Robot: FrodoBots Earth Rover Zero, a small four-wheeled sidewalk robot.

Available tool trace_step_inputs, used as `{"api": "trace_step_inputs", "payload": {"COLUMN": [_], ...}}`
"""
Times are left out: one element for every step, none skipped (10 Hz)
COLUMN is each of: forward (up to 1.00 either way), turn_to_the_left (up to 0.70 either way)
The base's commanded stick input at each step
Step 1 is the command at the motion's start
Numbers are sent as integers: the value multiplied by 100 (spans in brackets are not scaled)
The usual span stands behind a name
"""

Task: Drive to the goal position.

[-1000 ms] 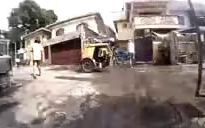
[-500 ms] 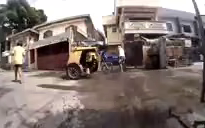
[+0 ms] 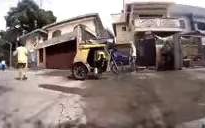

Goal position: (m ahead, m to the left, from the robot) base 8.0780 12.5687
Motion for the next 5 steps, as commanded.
{"api": "trace_step_inputs", "payload": {"forward": [70,70,70,70,70], "turn_to_the_left": [27,27,27,27,27]}}
